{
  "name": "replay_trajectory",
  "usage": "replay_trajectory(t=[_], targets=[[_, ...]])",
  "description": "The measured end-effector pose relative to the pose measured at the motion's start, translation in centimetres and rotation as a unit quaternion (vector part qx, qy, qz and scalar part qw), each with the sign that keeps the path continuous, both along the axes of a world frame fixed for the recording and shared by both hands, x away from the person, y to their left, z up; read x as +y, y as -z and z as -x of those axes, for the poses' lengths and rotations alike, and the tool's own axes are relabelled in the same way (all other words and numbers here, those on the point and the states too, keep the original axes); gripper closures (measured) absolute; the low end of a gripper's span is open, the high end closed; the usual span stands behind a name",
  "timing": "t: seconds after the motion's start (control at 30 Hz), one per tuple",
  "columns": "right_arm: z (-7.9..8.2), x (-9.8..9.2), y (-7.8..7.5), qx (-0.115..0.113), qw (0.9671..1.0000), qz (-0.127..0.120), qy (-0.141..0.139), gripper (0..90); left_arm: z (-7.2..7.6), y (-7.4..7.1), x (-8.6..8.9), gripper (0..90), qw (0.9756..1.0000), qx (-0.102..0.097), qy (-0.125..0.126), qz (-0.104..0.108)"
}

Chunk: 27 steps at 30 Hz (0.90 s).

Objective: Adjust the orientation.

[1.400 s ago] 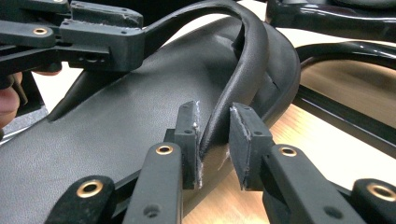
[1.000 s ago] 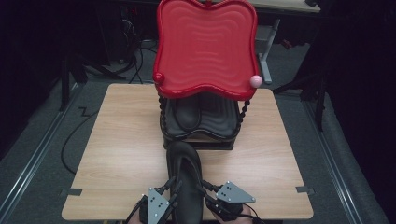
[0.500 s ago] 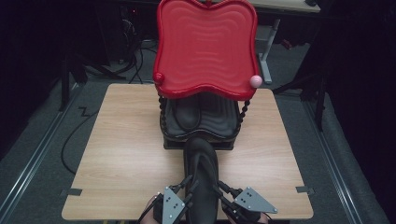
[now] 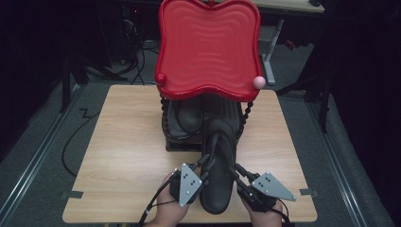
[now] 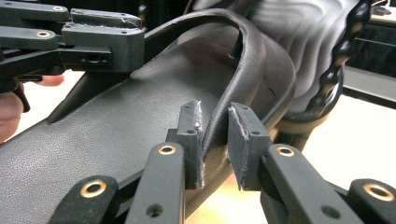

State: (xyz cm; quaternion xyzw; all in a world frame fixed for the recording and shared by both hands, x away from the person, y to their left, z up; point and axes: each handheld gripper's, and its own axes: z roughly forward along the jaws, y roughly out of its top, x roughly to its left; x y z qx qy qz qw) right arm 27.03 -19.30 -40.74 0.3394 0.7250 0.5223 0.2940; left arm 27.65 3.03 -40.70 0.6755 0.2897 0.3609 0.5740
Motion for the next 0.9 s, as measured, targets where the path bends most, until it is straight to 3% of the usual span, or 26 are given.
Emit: replay_trajectory(t=[0.03, 0.07, 0.1, 0.13, 0.17, 0.2, 0.3, 0.33, 0.47, 0.67, 0.9], targets=[[-1.1, 0.1, -0.3, -0.002, 1.0000, 0.008, 0.006, 75.4, -0.7, 0.0, 0.0, 74.9, 1.0000, -0.001, -0.002, 0.001], [-1.1, 0.1, -0.3, -0.002, 1.0000, 0.008, 0.006, 75.4, -1.4, 0.1, -0.1, 74.9, 1.0000, 0.001, -0.006, -0.002], [-2.3, 0.3, -0.4, 0.000, 0.9998, 0.014, 0.013, 75.4, -2.1, 0.2, -0.1, 75.2, 1.0000, 0.003, -0.008, 0.000], [-3.0, 0.4, -0.4, 0.002, 0.9997, 0.018, 0.018, 75.4, -3.4, 0.7, -0.2, 75.2, 0.9998, 0.010, -0.015, -0.005], [-3.0, 0.4, -0.4, 0.002, 0.9997, 0.018, 0.018, 75.4, -3.4, 0.7, -0.2, 75.2, 0.9998, 0.010, -0.015, -0.005], [-4.4, 0.6, -0.2, 0.007, 0.9992, 0.029, 0.025, 75.6, -4.8, 1.2, -0.3, 75.2, 0.9995, 0.016, -0.024, -0.011], [-5.7, 0.9, 0.2, 0.009, 0.9988, 0.035, 0.033, 75.6, -5.8, 1.8, -0.4, 75.6, 0.9992, 0.020, -0.033, -0.013], [-6.1, 1.1, 0.2, 0.006, 0.9986, 0.037, 0.037, 75.6, -6.3, 1.8, -0.4, 75.8, 0.9992, 0.013, -0.037, -0.013], [-8.1, 1.8, -0.1, 0.000, 0.9978, 0.041, 0.053, 75.4, -8.1, 1.4, -0.6, 75.8, 0.9983, 0.015, -0.056, -0.013], [-10.8, 2.0, -0.7, 0.001, 0.9964, 0.034, 0.077, 75.4, -9.7, 0.9, -1.2, 74.0, 0.9972, 0.016, -0.070, -0.019], [-11.4, 1.8, -0.9, 0.007, 0.9971, 0.019, 0.073, 70.0, -10.0, 0.6, -1.9, 76.6, 0.9943, 0.026, -0.103, -0.012]])
